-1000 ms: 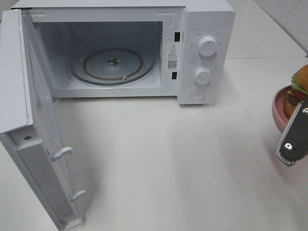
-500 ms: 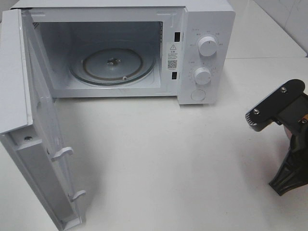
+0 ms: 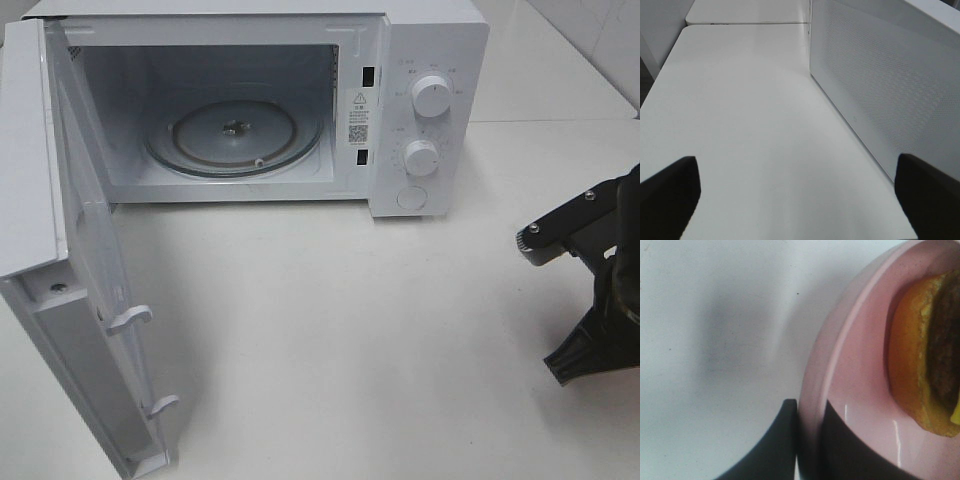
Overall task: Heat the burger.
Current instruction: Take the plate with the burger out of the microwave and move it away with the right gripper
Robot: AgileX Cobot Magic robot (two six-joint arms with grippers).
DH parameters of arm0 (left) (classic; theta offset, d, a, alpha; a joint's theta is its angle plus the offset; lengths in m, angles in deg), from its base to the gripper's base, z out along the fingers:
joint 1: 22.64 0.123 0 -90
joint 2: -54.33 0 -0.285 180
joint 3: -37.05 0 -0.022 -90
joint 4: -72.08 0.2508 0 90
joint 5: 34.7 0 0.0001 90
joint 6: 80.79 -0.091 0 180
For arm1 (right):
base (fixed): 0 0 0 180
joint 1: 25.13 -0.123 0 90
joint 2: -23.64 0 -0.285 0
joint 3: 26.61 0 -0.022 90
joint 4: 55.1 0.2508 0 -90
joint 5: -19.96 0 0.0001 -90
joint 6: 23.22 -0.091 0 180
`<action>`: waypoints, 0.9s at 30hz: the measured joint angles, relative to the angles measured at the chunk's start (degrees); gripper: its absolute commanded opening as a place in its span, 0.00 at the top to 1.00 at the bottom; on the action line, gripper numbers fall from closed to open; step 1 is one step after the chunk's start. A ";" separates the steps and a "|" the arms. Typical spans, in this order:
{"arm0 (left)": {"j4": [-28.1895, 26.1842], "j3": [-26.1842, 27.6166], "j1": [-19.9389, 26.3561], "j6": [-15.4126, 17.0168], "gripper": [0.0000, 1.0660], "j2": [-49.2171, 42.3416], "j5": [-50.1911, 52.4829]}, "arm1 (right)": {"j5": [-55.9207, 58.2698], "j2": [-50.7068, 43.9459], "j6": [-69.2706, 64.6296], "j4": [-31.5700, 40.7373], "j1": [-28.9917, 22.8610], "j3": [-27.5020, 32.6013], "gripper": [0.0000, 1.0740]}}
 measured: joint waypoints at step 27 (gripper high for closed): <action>0.00 0.00 0.00 0.00 0.08 0.00 0.00 | -7.51 13.29 -21.54 -15.13 3.84 -0.11 0.96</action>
